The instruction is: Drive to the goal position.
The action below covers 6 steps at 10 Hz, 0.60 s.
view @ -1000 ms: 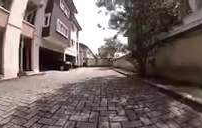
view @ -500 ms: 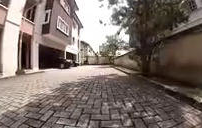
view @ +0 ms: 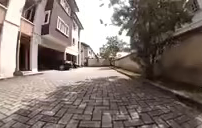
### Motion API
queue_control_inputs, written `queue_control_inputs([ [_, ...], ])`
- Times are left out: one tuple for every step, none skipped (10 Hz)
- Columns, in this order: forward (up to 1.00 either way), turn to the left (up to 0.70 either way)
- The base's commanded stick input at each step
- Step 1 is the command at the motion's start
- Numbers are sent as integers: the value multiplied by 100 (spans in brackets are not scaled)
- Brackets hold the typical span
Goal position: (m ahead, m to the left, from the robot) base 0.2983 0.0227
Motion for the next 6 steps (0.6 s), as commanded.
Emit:
queue_control_inputs([
  [50,0],
  [50,0],
  [50,0],
  [50,0],
  [50,0],
  [50,0],
])
